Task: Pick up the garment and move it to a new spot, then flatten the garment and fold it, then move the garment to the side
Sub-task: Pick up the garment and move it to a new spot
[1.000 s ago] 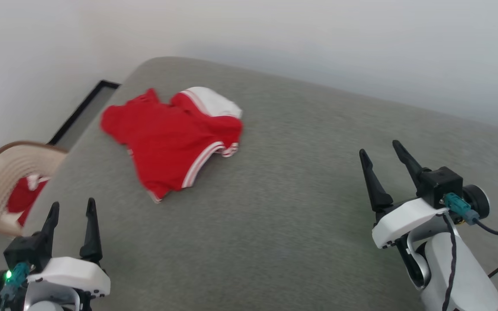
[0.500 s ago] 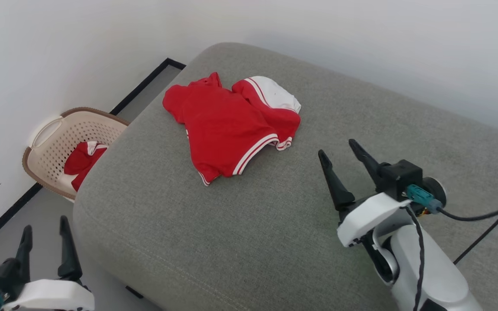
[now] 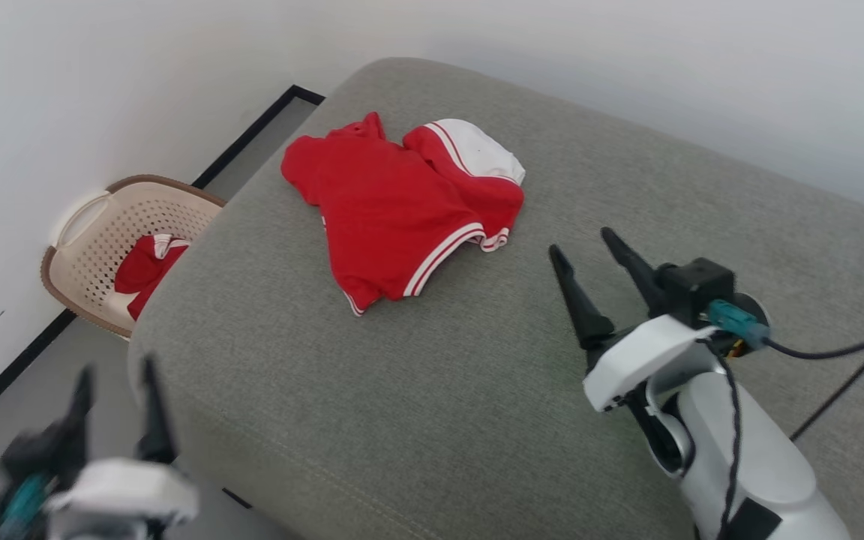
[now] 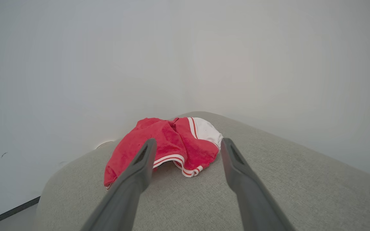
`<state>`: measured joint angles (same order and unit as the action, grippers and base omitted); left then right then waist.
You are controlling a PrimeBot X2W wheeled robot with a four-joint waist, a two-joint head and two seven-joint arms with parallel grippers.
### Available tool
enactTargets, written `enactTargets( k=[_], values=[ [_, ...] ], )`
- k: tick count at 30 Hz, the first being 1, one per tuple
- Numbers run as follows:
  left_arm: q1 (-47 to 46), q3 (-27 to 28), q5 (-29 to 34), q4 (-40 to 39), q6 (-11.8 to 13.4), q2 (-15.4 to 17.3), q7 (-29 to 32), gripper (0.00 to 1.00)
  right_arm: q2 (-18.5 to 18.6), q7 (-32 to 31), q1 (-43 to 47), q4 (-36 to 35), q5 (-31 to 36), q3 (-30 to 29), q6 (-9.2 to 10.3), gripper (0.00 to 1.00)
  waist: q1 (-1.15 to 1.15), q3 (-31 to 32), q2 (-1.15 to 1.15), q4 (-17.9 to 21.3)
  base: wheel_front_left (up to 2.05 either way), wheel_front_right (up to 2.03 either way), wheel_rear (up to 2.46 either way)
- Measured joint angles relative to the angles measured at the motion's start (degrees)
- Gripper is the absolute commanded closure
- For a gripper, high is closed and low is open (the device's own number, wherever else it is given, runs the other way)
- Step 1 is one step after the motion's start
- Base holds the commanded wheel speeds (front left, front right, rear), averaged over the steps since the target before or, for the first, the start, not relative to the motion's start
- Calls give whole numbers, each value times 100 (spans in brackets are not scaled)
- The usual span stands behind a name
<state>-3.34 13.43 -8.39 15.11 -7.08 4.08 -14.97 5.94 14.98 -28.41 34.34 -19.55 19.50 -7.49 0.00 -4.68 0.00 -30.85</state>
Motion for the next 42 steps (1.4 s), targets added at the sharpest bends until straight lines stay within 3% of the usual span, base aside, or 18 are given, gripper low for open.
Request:
enactTargets(
  k=[5, 13, 16, 20, 26, 33, 42],
  values=[
    [-770, -817, -29, 281, -25, 492, 0, 0, -22, -1, 135, -154, 171, -119, 0, 0, 0, -62, 0, 201, 0, 0, 0],
    [-2445, -1577, -1239, 1072, -31, 1669, 118, 0, -136, -1, -260, -292, 481, -87, 0, 0, 0, -574, 0, 1098, 0, 0, 0],
    [-3017, -1972, -2252, 1521, -33, 2086, 668, 0, -192, 0, -317, -374, 571, -107, 0, 0, 0, -874, 0, 1500, 0, 0, 0],
    [-3433, -2616, -3279, 2058, -46, 2903, 1718, 0, -227, -1, -388, -490, 659, -116, 0, 0, 0, -1262, 0, 1993, 0, 0, 0],
    [-3662, -3390, -4748, 2195, -45, 3734, 3260, 0, -260, 0, -405, -681, 734, -75, 0, 0, 0, -1750, 0, 2565, 0, 0, 0],
    [-3669, -3786, -5837, 2219, -44, 4188, 4340, 0, -283, -1, -540, -856, 765, 4, 0, 0, 0, -2139, 0, 2907, 0, 0, 0],
    [-3868, -3977, -6542, 2473, -48, 4510, 4776, 0, -290, 0, -718, -1161, 784, 274, 0, 0, 0, -2542, 0, 3208, 0, 0, 0]
  ],
)
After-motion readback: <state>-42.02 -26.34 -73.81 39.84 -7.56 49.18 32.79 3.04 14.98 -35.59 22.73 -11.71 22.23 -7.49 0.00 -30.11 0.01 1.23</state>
